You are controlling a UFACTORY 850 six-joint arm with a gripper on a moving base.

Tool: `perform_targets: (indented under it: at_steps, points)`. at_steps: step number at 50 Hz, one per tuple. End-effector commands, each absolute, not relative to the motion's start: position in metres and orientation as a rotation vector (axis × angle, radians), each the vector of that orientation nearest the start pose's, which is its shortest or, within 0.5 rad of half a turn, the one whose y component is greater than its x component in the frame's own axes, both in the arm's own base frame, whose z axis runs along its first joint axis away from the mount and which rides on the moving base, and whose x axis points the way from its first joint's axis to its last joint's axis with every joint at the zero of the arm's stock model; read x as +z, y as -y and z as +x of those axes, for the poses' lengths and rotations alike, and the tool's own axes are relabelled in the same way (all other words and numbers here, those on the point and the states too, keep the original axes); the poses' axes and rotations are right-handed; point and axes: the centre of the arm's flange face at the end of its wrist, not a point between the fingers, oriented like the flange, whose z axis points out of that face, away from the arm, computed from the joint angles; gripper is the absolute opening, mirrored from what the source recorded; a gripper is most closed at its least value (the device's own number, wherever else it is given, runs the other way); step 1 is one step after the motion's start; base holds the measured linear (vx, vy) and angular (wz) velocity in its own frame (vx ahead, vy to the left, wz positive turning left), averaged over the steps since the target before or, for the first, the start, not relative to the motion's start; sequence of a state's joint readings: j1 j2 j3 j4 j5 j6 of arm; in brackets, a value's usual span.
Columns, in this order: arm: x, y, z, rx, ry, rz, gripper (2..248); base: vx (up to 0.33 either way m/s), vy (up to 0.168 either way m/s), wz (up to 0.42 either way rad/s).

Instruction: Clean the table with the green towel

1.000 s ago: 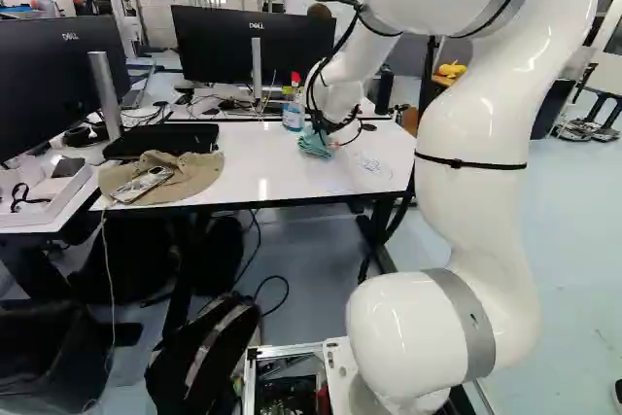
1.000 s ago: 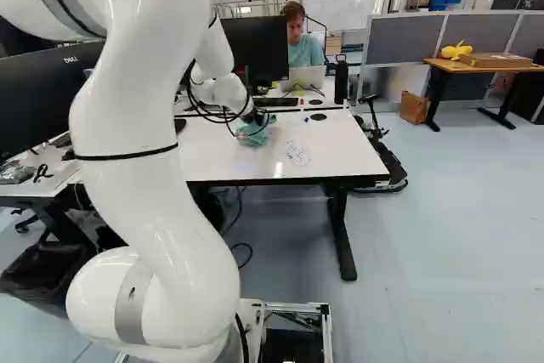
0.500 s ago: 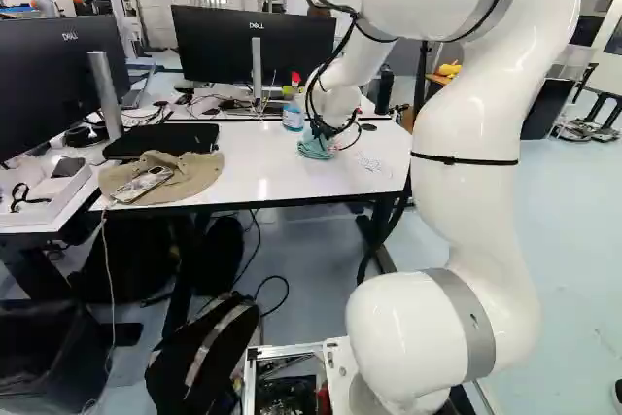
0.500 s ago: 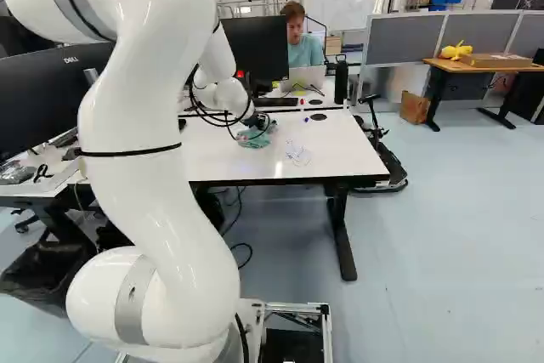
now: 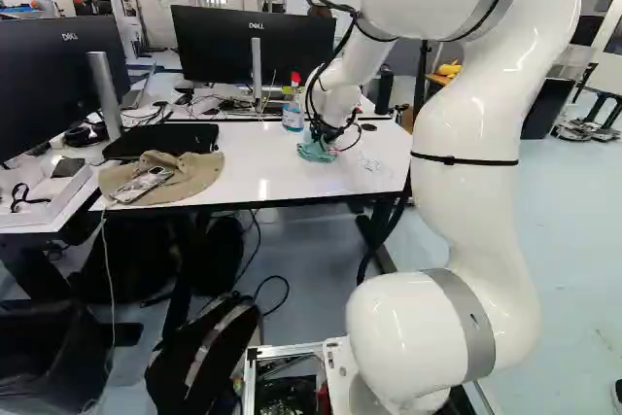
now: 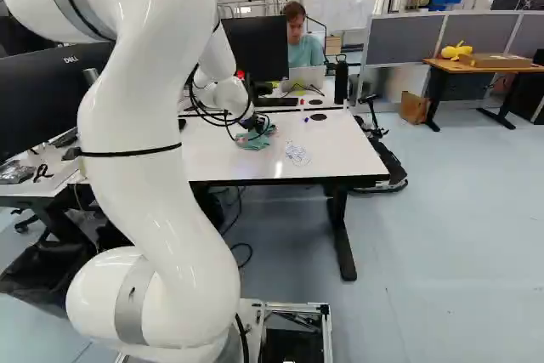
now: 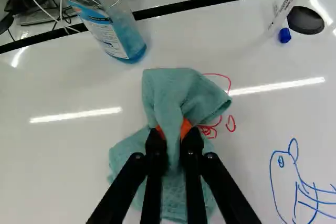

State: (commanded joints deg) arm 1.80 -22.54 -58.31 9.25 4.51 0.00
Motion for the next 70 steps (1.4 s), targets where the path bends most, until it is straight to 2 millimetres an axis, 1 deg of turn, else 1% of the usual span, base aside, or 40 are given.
perform_targets:
  at_steps: [19,29,44,62,70]
  points:
    - [0.397,-0.017,0.578,-1.056,-0.194,-2.895,46,0.0,0.0,0.0]
    - [0.397,-0.015,0.584,-1.061,-0.2,-2.893,46,0.0,0.0,0.0]
    - [0.395,-0.01,0.609,-1.086,-0.213,-2.885,46,0.0,0.0,0.0]
    - [0.392,-0.009,0.642,-1.12,-0.215,-2.87,46,0.0,0.0,0.0]
    - [0.39,-0.004,0.654,-1.136,-0.227,-2.866,46,0.0,0.0,0.0]
